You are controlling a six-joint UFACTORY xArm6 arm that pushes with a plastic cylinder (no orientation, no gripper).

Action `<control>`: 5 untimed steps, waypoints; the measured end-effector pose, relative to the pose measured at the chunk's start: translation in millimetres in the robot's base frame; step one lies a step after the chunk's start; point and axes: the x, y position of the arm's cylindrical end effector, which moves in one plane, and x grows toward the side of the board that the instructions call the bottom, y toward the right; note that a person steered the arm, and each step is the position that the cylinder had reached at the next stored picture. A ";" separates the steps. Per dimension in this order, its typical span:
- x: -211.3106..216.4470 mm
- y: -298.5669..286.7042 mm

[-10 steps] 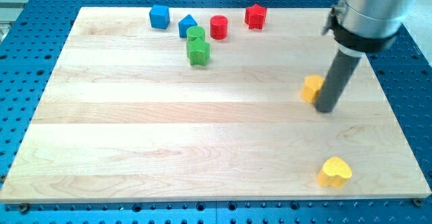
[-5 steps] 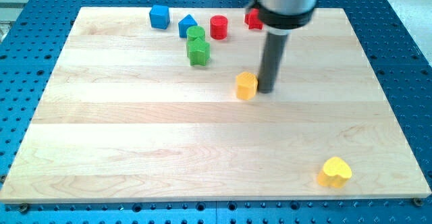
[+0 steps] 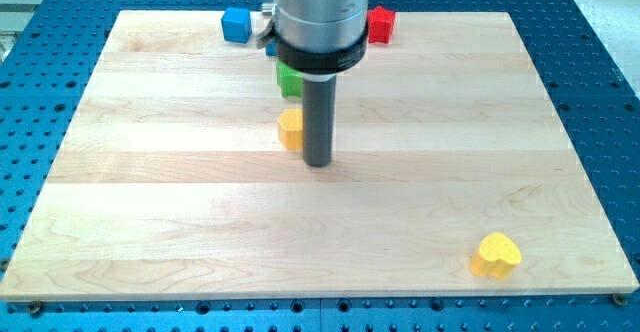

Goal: Move the yellow hexagon below the green star

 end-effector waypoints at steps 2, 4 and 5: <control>-44.1 -5.9; -36.2 -51.4; -65.2 -40.2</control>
